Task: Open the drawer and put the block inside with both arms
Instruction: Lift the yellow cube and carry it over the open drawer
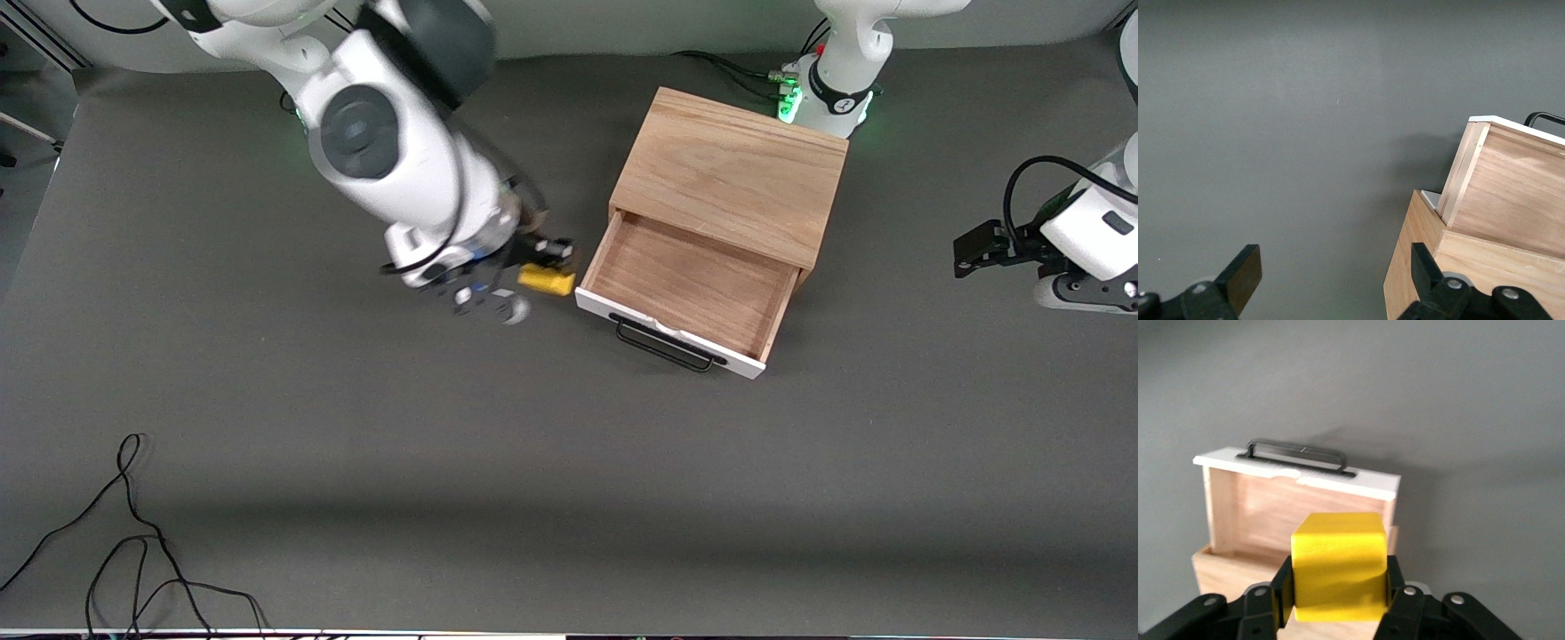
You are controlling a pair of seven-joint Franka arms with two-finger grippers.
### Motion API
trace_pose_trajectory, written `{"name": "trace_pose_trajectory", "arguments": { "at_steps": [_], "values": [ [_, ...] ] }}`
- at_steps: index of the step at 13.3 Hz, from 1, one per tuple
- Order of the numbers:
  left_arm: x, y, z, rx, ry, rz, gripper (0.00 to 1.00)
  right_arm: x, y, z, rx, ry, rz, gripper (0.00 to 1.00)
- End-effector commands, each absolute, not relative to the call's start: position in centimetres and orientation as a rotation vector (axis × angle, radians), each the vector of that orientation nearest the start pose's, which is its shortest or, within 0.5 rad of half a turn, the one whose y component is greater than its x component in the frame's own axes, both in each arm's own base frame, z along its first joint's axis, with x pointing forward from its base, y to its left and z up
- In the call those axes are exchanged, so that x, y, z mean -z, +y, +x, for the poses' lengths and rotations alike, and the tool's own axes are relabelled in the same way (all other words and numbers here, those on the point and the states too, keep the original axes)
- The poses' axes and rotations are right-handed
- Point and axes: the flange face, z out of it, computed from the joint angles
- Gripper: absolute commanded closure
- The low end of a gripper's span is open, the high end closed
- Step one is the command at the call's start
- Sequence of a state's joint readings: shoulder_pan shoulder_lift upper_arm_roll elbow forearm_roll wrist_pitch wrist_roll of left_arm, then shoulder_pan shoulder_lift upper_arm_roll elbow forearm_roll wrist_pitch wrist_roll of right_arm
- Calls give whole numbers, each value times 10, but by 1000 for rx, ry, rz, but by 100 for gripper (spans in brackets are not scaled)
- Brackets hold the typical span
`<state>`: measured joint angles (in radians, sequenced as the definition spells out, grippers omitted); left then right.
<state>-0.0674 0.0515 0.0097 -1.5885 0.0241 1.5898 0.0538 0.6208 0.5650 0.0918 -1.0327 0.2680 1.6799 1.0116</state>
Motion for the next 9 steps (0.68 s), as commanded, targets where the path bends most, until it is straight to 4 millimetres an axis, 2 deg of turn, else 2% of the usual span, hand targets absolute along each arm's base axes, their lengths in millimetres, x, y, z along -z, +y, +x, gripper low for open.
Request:
{"name": "trace_pose_trajectory", "arguments": {
  "at_steps": [1,6,9],
  "values": [
    [-592,-33,566,-83,183,-3101,0,-517,522,528,-197,448,-2821,95],
    [-592,-33,566,-83,183,-3101,0,-453,591,491,-116,349,-2866,95],
    [-592,-34,565,-83,185,-3100,0,-403,623,473,-31,363,-2914,95]
  ]
}}
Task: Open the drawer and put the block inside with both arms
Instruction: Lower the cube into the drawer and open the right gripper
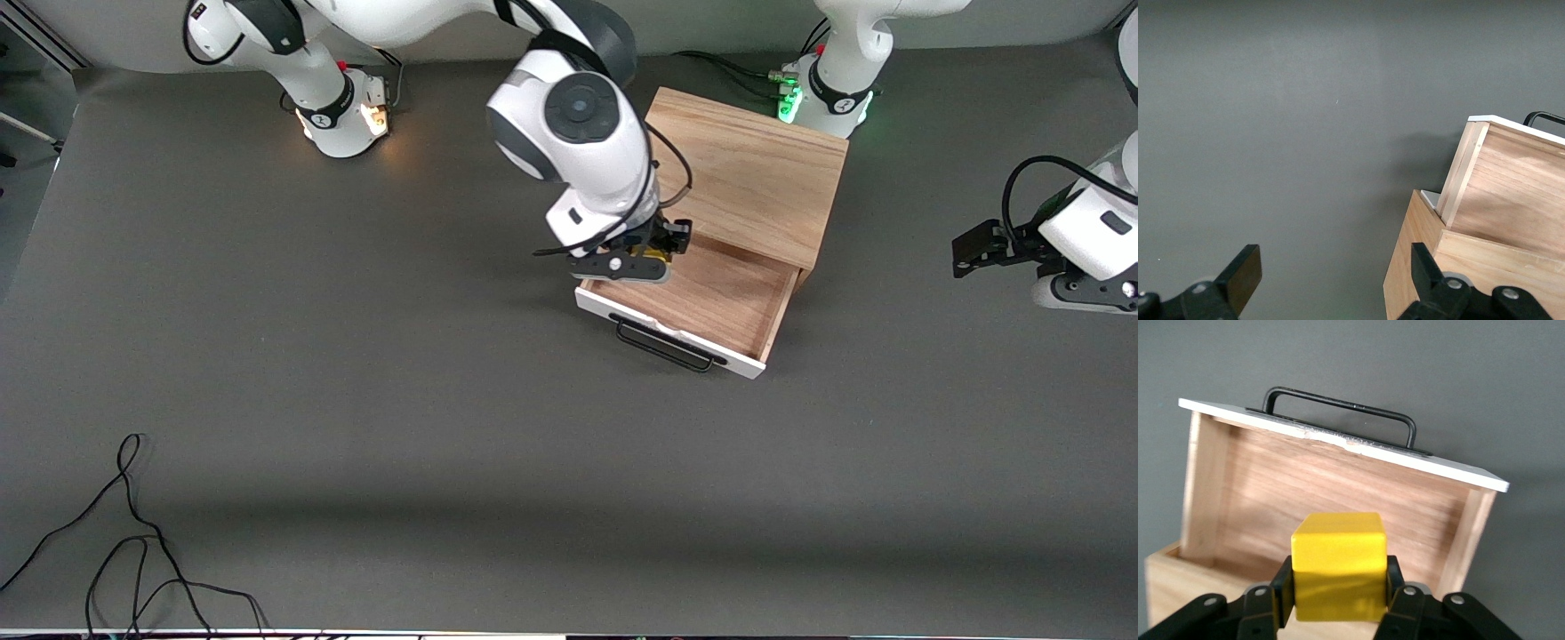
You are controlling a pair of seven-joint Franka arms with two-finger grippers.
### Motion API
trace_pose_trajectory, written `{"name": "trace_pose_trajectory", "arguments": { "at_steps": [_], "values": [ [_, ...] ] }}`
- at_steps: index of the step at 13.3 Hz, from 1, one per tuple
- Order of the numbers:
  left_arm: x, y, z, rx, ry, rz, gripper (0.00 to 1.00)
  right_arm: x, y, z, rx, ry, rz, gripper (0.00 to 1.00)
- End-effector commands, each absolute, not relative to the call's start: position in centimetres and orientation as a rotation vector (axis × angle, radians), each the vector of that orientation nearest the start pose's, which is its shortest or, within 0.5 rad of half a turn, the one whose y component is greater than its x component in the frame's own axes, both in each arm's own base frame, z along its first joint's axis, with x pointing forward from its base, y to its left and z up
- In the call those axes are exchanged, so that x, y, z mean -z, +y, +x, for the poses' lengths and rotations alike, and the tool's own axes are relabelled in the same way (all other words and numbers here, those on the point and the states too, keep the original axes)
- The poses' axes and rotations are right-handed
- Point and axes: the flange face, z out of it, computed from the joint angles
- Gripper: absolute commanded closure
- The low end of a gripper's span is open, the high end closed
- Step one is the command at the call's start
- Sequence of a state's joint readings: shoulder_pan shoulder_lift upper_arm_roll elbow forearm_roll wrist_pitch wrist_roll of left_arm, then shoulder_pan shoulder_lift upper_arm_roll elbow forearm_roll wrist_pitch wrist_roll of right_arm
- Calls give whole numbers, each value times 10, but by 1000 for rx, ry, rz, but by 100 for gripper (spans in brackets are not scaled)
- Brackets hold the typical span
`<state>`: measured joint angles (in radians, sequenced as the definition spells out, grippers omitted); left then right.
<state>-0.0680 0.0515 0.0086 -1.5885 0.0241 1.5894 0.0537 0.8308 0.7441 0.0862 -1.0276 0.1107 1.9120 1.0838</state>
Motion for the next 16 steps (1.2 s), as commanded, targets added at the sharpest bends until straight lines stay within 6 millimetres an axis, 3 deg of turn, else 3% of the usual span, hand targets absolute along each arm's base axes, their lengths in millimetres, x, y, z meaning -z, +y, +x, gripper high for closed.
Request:
{"name": "trace_pose_trajectory", "arguments": {
  "at_steps": [1,6,8,10,11,16],
  "values": [
    [-592,-34,565,-83,185,-3100,0,-390,628,471,-26,377,-2913,95],
    [-592,-34,565,-83,185,-3100,0,-337,642,458,22,342,-2992,89],
    [-593,-34,566,-81,185,-3100,0,-331,651,448,39,349,-2991,79],
    [-593,-35,566,-81,188,-3100,0,-329,651,447,36,356,-2993,41],
    [-593,-35,566,-81,188,-3100,0,-329,651,447,35,367,-2991,2],
    [-593,-35,566,-81,188,-3100,0,-338,651,449,46,372,-2980,0]
  ]
}}
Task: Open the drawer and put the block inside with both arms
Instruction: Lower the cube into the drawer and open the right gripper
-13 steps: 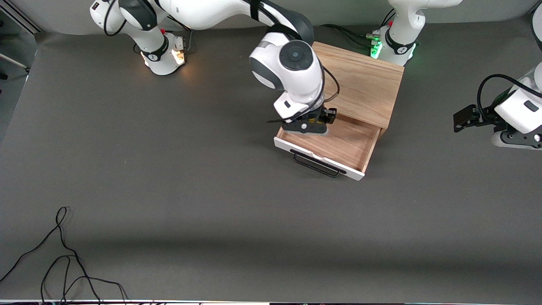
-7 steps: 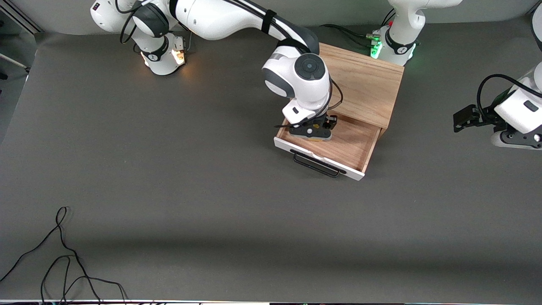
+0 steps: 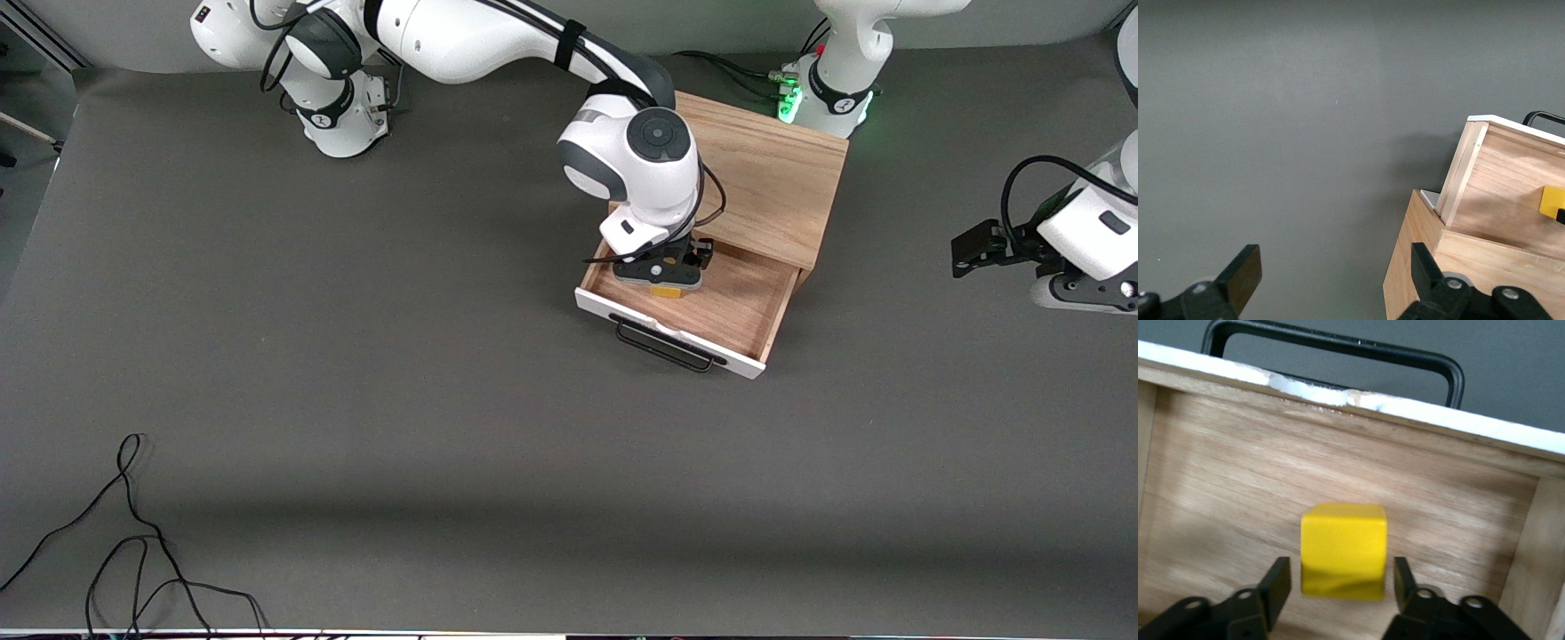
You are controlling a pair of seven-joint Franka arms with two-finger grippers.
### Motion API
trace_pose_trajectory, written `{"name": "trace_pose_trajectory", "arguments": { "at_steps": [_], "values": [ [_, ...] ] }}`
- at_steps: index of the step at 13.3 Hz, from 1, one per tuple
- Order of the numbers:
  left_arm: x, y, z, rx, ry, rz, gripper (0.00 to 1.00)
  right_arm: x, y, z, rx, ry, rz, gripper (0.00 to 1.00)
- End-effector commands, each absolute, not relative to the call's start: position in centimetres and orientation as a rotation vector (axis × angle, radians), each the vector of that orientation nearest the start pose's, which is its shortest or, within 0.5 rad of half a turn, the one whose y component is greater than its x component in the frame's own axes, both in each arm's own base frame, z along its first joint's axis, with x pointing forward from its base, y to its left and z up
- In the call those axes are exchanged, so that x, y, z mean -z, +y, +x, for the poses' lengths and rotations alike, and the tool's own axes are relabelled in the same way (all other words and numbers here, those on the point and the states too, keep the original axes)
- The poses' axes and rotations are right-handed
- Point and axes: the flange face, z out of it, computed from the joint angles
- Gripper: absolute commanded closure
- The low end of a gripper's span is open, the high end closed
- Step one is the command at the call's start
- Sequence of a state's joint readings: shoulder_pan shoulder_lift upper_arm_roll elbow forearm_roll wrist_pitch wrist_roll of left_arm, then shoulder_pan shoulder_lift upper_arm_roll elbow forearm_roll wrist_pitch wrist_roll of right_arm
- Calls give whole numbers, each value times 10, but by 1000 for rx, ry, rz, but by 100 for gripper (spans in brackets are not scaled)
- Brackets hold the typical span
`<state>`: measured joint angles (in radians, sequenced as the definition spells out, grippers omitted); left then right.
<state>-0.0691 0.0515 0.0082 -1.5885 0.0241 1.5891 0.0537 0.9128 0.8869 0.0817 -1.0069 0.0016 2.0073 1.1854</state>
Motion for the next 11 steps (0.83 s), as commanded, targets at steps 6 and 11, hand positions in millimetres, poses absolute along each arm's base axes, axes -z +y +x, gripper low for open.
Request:
{"name": "trace_pose_trajectory", "arguments": {
  "at_steps": [6,11],
  "values": [
    [-593,-34,566,-81,185,-3100,0,-377,640,456,61,388,-2969,0],
    [-593,-34,566,-81,185,-3100,0,-480,548,519,82,416,-2972,0]
  ]
}}
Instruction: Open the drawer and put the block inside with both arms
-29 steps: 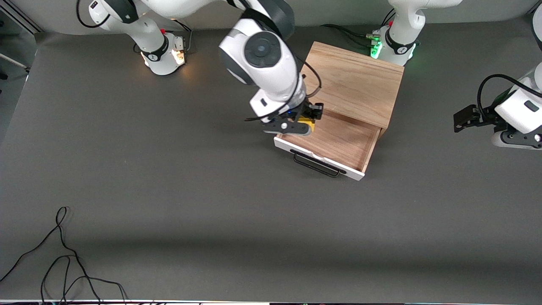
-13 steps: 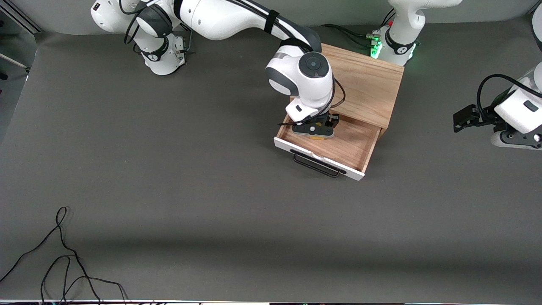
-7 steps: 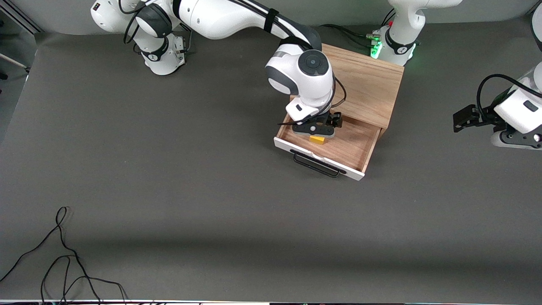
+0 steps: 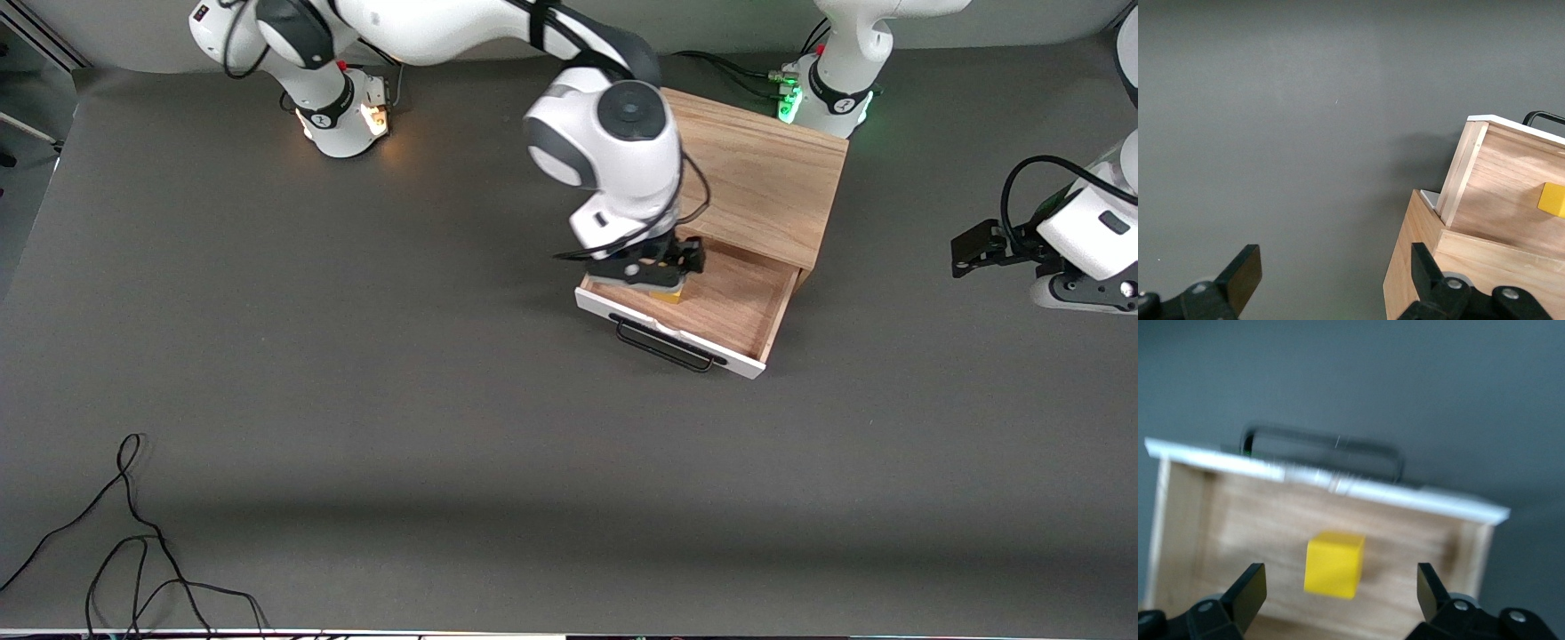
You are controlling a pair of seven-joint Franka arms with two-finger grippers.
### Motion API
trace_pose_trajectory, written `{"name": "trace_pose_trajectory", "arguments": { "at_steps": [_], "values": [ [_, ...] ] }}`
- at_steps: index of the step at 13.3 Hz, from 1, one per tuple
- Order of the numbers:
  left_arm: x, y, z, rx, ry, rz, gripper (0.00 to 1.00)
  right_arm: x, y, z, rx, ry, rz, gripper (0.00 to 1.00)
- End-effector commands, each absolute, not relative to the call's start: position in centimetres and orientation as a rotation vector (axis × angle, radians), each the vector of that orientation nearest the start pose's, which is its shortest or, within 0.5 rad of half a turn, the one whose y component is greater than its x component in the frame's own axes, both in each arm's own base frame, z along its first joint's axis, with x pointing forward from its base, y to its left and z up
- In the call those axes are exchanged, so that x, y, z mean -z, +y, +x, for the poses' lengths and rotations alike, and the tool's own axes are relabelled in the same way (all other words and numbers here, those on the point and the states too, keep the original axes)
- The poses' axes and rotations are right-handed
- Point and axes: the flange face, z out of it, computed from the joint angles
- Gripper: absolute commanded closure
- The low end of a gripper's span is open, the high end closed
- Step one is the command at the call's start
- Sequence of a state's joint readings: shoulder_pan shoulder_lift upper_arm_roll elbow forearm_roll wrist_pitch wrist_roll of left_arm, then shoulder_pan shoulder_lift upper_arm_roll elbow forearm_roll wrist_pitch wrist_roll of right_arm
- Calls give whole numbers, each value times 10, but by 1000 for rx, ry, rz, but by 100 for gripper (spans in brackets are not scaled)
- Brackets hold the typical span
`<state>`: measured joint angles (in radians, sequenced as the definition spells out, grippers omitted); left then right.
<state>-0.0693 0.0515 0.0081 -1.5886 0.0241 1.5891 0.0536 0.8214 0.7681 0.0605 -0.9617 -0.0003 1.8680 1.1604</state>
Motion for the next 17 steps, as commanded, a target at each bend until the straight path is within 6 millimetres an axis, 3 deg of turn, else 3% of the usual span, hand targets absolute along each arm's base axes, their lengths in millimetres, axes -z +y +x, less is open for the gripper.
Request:
{"name": "trace_pose_trajectory", "arguments": {
  "at_steps": [1,2,4,6,9,13,17],
  "values": [
    [-593,-34,566,-81,183,-3101,0,-496,519,526,66,421,-3001,0],
    [-593,-35,566,-81,185,-3100,0,-514,486,539,79,438,-2998,0],
    [-593,-35,566,-81,185,-3100,0,-544,426,547,101,371,-3018,0],
    [-592,-35,566,-83,185,-3100,0,-559,352,546,135,362,-3041,0],
    [-592,-35,566,-83,185,-3100,0,-549,250,544,231,371,-3030,0],
    [-592,-35,566,-83,185,-3100,0,-562,147,548,171,281,-3081,0],
    [-592,-35,566,-83,185,-3100,0,-575,47,552,123,40,-3109,0]
  ]
}}
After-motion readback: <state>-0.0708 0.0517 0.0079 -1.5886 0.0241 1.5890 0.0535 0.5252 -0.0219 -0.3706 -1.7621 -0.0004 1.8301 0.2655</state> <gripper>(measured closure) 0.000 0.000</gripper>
